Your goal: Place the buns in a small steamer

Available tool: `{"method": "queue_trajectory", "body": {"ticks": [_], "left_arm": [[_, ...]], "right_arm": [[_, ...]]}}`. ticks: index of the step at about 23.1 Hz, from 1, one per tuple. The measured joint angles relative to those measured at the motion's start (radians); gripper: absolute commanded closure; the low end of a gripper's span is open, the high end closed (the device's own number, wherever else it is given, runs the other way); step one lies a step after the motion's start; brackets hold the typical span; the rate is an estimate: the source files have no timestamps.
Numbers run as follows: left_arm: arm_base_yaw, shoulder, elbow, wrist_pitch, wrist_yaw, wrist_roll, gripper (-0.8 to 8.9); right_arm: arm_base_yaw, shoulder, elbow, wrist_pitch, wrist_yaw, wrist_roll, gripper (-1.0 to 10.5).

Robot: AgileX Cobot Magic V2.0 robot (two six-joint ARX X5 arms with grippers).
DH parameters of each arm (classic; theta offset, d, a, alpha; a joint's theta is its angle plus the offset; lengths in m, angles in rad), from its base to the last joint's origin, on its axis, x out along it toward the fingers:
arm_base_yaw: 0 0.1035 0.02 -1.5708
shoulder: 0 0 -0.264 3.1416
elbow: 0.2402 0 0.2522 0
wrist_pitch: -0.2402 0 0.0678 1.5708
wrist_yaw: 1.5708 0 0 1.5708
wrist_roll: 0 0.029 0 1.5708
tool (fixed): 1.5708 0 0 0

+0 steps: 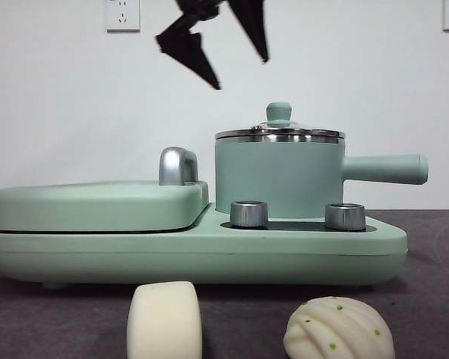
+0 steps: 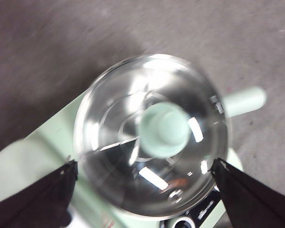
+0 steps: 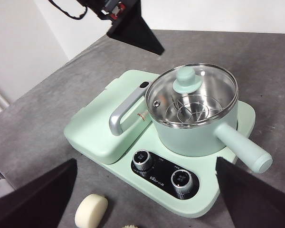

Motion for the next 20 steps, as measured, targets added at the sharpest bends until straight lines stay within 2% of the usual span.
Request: {"method": "queue_trajectory", "body": {"ticks": [2,7,9,13,15,20], "left_arm": [[-0.024,0.004,0.000,0.021,-0.006,0.002,3.54],[-0.092,0.048,0.006,0.040,-0.098,0.031,3.59],[-0.100,0.076,0.006,0.040,-0.102,0.041,4.03],[-0.101,0.091,0.006,0.043,-0.105,0.049,4.21],[-0.100,0.093,0.006,0.050,-0.106,0.053,4.81],[-0.094,0.102,0.006,0.062,-0.106,0.079,5.16]], "right_arm": [[0.000,0.000,0.000,0.000,0.000,0.000,4.8],[0.000,0.000,0.000,-0.001,0.000,0.000,4.8],[0.000,0.000,0.000,-0.003,0.000,0.000,4.8],[0.000,0.000,0.000,-0.022,0.000,0.000,4.8],[0.000,0.000,0.000,-0.023,0.000,0.000,4.8],[0.000,0.000,0.000,-0.023,0.000,0.000,4.8]]}}
